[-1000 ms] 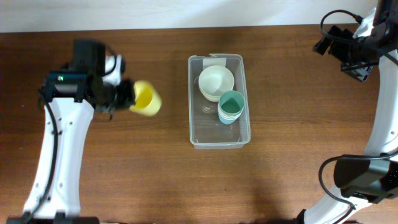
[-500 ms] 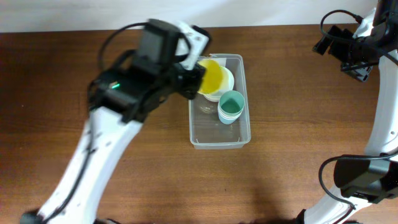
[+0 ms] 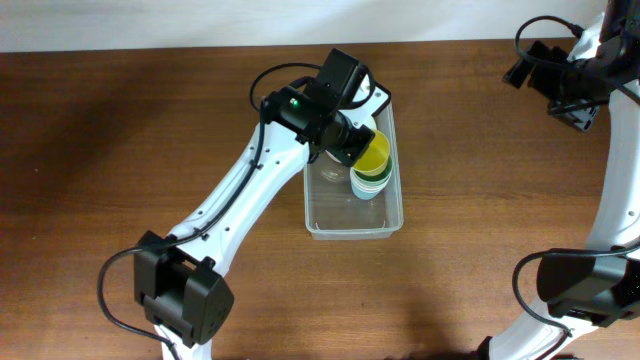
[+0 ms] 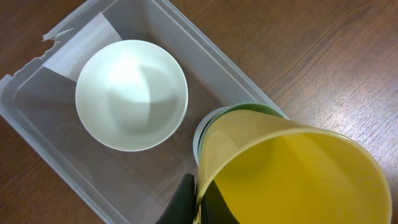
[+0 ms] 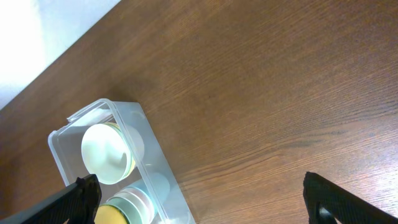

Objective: Pack container
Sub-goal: 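Carry yellow cup with left gripper and stack it on teal cup, then release yellow cup and raise left gripper away from container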

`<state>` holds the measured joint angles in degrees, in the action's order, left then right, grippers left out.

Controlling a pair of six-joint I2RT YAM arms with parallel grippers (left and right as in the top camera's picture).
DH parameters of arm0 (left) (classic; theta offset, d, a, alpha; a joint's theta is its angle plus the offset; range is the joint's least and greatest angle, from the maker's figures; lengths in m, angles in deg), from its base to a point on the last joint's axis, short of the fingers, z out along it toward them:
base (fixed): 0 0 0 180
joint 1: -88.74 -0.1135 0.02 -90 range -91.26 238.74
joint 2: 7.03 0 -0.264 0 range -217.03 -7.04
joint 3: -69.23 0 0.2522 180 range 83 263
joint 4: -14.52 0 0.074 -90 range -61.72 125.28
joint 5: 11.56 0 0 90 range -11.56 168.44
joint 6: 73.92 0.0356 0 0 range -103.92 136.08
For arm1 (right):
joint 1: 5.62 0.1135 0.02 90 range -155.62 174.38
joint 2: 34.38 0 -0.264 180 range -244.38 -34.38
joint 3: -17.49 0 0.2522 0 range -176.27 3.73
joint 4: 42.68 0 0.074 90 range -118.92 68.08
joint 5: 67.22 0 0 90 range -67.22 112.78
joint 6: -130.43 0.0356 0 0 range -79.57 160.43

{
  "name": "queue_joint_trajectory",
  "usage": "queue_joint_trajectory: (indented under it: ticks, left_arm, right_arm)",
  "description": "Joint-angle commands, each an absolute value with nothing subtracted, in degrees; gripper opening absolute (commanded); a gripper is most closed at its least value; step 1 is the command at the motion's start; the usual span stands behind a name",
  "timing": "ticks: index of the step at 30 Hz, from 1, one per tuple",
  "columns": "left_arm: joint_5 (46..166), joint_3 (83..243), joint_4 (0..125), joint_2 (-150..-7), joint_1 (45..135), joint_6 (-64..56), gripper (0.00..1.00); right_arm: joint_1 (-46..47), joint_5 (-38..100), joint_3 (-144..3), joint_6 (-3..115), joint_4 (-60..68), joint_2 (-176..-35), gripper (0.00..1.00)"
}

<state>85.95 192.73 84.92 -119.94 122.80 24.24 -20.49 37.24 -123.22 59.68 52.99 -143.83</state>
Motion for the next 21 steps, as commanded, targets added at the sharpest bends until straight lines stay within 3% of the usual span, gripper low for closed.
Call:
queue_joint_trajectory:
  ticks: [1, 2, 3, 5, 6, 12, 13, 14, 21]
  left_arm:
    - [86.6, 193.4, 84.6, -121.1, 123.0, 25.6, 0.29]
    - [86.5, 193.5, 84.6, -121.1, 123.0, 25.7, 0.49]
    - [86.5, 194.0, 84.7, -121.1, 123.0, 25.6, 0.59]
    - [85.7, 197.1, 85.8, -121.1, 123.0, 25.6, 0.70]
    - [84.4, 198.8, 86.5, -121.1, 123.0, 25.6, 0.80]
    - [73.7, 220.4, 100.7, -121.1, 121.9, 23.9, 0.87]
    - [73.0, 222.9, 103.0, -121.1, 121.5, 23.0, 0.97]
    - [72.3, 225.4, 105.5, -121.1, 120.9, 21.6, 0.99]
    - [71.9, 230.3, 119.8, -121.2, 113.0, 12.6, 1.00]
  right_arm:
    - [-20.6, 37.1, -123.7, 59.6, 53.0, -143.8, 0.99]
    - [-20.6, 37.1, -123.7, 59.6, 53.0, -143.8, 0.99]
    - [-20.6, 37.1, -123.7, 59.6, 53.0, -143.8, 0.99]
    - [-20.6, 37.1, -123.7, 59.6, 53.0, -143.8, 0.99]
    - [-20.6, 37.1, -123.7, 59.6, 53.0, -143.8, 0.99]
    - [-20.6, 37.1, -123.7, 59.6, 53.0, -143.8, 0.99]
    - [-20.6, 37.1, -123.7, 59.6, 53.0, -143.8, 0.99]
    - [-20.6, 37.1, -123.7, 59.6, 53.0, -143.8, 0.99]
    - [-20.6, 37.1, -123.7, 59.6, 53.0, -143.8, 0.99]
